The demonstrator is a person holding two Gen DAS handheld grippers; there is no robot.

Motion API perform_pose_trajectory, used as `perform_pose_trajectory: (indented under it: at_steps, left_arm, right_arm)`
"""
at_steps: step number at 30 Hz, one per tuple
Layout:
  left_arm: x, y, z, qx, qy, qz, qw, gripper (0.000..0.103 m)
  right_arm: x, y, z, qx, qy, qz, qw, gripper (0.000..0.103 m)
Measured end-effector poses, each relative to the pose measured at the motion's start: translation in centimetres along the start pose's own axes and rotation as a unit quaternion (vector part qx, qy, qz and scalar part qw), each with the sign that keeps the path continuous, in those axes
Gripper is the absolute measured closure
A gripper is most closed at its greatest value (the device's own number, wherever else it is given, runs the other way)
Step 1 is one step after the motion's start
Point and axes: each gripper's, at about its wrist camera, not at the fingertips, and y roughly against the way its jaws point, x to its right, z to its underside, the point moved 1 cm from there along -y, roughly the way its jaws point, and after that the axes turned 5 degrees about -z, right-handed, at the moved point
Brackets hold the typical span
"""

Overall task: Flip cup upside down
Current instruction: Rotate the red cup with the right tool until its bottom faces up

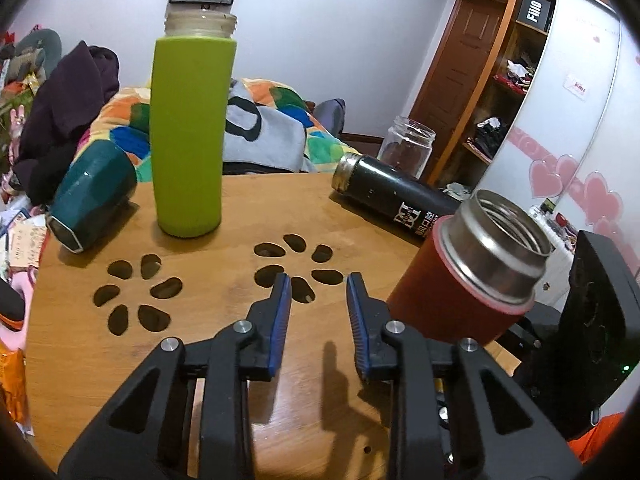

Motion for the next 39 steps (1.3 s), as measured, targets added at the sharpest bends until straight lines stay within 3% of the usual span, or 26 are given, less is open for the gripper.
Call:
perform_pose_trajectory:
  at_steps: [7,13,26,39]
  left_arm:
    - [0.0,0.2,0.5,-0.003,0.005,0.01,0.9999,0.075]
    - [-1.1,0.0,0.5,-0.009,0.022,0.003,0.9997,0.075]
    - [-1.4,-2.3,2.1,-0.05,0.02,-0.032,0.9981,0.078]
    - [-0.2,-2.4,2.6,-0.051,-0.03,-0.089,0.9943,0.078]
  right_arm:
    - [0.2,0.9,-0.4,-0.028,0.033,-0.007,0.999,0.044]
    - [0.8,1.5,-0.5,-0.023,0.027,-0.015,0.999,0.044]
    - [0.9,2.2,-0.1,0.002,0.004,-0.023,1.0,0.044]
    - [0.7,2.2,0.1,0.012,-0.01,-0.031,0.999,0.044]
